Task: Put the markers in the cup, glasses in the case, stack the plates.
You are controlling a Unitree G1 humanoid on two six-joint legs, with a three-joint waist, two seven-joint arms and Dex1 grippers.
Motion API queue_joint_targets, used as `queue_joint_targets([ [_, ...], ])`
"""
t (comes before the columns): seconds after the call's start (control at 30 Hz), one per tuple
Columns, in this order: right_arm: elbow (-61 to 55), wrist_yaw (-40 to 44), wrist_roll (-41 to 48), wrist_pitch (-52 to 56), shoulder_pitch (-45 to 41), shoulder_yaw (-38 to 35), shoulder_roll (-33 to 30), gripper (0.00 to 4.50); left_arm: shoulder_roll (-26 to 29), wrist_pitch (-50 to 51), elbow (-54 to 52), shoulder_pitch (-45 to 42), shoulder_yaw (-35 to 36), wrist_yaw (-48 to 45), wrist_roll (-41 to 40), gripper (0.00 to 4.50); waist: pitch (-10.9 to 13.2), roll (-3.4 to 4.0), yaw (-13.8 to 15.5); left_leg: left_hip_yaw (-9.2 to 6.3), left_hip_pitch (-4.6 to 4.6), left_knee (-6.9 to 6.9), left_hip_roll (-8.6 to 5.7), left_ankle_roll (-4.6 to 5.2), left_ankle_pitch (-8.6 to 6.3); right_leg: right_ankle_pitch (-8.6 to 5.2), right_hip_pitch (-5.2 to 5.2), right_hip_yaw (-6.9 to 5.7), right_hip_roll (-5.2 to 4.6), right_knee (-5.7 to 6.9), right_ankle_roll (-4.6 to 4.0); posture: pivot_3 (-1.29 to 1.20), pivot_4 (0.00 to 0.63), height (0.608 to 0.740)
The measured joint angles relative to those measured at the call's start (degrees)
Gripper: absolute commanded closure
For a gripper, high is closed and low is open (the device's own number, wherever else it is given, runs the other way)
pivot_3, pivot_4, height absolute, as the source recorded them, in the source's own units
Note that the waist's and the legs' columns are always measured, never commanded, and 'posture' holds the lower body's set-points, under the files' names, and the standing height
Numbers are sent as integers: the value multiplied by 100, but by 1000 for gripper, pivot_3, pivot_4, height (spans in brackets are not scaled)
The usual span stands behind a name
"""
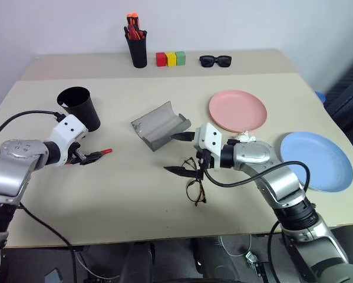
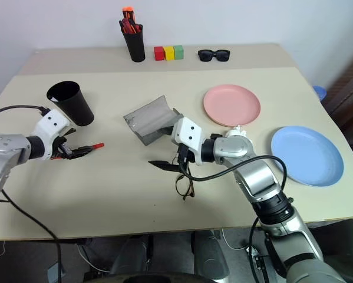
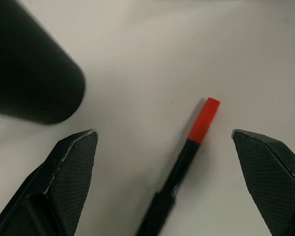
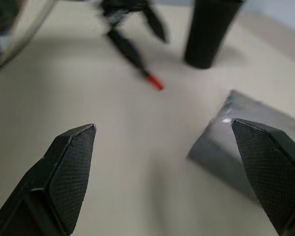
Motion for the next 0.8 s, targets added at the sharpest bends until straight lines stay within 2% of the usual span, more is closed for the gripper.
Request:
queue_joint_targets([
  [0.07, -42, 169, 4, 0, 35, -4, -224, 0, -4, -170, 351, -242, -358, -383, 222, 39, 0, 0, -6, 0, -1, -2, 1, 1, 0, 0, -1, 0, 0, -1, 2, 0, 150, 740],
  [0.17, -43, 221, -15, -5, 87, -8, -348, 0, -50, -293, 686, -519, -581, -970, 289, 923, 0, 0, -4, 1, -4, -3, 1, 1, -1, 0, -3, 0, 0, 0, 4, 0, 150, 740],
  [0.4, -46, 113, -49, -6, 94, -9, -343, 0, -148, -576, 951, -618, -652, -1488, 522, 4324, 0, 0, -5, 0, -2, 4, 2, 1, 0, 0, -3, 0, 0, 7, 3, 0, 150, 740],
  [0.57, -55, 61, -48, -5, 99, -9, -331, 0, -142, -951, 938, -500, -580, -1430, 680, 4422, 0, 0, -9, 0, 0, 4, 3, 1, 0, 1, -2, 0, 0, 9, 3, 0, 150, 740],
  [0.67, -52, -6, -54, -12, 94, -11, -255, 0, -318, -1096, 860, -339, -231, -1126, 623, 4422, 0, 0, 7, -1, -1, 6, 4, 1, 0, 2, -3, 0, 1, 12, 5, 0, 150, 740],
  [0.8, 201, -456, -231, -117, -155, -25, 274, 0, -1211, -999, 220, -578, 936, -489, -285, 4422, 1, -4, 92, -5, -11, 19, 4, 1, 0, 12, -3, -3, 1, 13, 23, 0, 150, 740],
])
